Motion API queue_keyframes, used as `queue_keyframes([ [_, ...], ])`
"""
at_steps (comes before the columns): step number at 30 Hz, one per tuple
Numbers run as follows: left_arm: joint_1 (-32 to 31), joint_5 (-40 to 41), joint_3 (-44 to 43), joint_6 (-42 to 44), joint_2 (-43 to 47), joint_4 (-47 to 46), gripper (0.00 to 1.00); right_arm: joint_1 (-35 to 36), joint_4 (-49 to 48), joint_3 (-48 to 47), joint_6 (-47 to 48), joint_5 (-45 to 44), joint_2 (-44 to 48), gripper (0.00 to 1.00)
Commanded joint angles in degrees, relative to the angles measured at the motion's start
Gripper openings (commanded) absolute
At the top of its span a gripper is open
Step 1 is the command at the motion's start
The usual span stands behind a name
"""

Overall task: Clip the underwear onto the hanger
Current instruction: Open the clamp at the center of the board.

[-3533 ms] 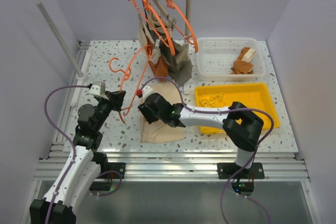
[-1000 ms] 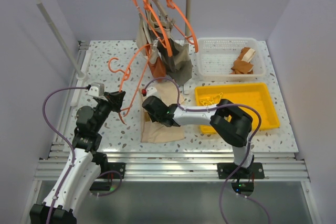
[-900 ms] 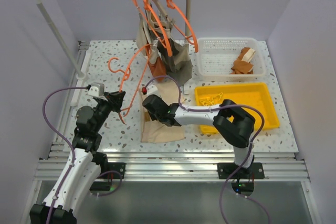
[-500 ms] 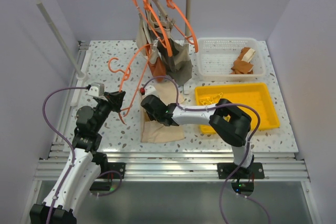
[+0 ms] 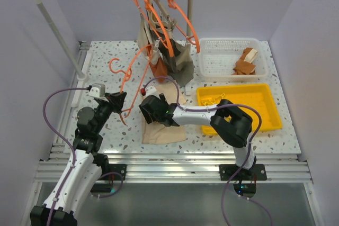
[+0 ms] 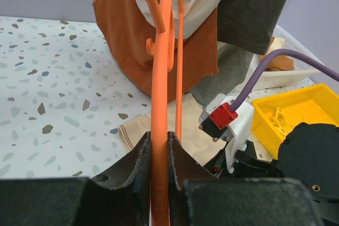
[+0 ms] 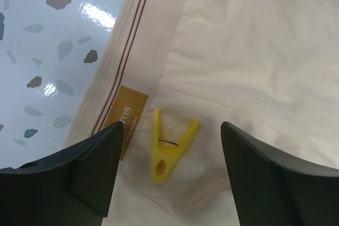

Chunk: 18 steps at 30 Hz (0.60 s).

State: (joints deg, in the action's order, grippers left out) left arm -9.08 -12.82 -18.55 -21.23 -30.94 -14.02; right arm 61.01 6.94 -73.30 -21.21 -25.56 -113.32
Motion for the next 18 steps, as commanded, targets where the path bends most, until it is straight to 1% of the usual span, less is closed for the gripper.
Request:
queue_keyframes([
  [1, -0.23, -0.36, -2.72, 1.02, 0.44, -1.71, 0.00, -0.11, 0.97, -2.55, -1.29, -0.11, -0.06, 0.76],
  [2, -0.15, -0.36, -2.72, 1.11, 0.44, -1.71, 0.00, -0.11, 0.97, -2.47, -1.72, -0.10, -0.15, 0.72],
  [7, -0.32, -0.54, -2.72, 1.02, 0.35, -1.80, 0.00, -0.19, 4.48, -3.96, -4.27, -0.45, -1.20, 0.64],
  [14, -0.50, -0.54, -2.72, 1.02, 0.53, -1.80, 0.00, -0.11, 5.28, -3.17, -7.44, 0.34, -1.73, 0.63],
  [18, -0.67, -0.63, -2.72, 1.02, 0.53, -1.89, 0.00, -0.11, 4.57, -3.25, -7.09, 0.60, -2.34, 0.63],
])
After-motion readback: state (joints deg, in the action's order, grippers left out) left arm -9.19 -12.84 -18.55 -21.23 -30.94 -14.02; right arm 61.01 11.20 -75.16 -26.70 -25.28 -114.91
